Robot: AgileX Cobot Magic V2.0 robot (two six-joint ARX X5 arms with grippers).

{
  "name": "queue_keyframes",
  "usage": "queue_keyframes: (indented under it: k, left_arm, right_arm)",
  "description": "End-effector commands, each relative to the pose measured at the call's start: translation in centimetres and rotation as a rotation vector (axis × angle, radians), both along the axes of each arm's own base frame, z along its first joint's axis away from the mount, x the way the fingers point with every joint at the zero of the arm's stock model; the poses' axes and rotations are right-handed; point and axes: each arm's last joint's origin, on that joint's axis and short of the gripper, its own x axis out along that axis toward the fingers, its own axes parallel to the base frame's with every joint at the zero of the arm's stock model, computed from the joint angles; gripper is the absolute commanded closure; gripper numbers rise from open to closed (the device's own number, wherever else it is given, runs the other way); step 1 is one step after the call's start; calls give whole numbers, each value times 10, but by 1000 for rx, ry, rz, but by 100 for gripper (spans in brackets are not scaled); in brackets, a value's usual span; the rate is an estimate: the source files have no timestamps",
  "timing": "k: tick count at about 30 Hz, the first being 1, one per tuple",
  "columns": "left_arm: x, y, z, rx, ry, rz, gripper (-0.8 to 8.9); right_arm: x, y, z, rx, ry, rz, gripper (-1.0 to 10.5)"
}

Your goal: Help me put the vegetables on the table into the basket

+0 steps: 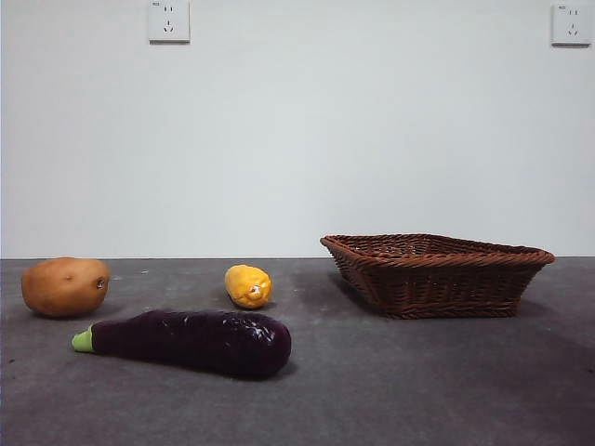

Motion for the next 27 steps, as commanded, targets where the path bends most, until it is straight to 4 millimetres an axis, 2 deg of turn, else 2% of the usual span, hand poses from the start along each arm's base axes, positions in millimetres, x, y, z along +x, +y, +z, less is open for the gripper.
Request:
queue_keyframes:
  k: [1, 7, 12, 19, 24, 27]
  left_arm:
    - [2, 0, 14, -50, -26, 11, 818]
    - [9, -2, 44, -119, -30, -44, 818]
    - [21, -4, 70, -163, -7, -134, 818]
    - [42, -10, 107, -239, 81, -316, 817]
    - [57, -14, 127, -295, 141, -464, 817]
    - [64, -15, 133, -329, 192, -524, 817]
  right_arm:
    - [-2, 0, 18, 32, -52, -1, 955]
    - [-4, 1, 55, 33, -69, 13, 955]
    - [6, 2, 86, 42, -39, 75, 955]
    - [33, 3, 125, 31, 180, 128, 954]
    - [58, 5, 142, -22, 369, 241, 947]
    - [75, 4, 148, -9, 453, 242, 947]
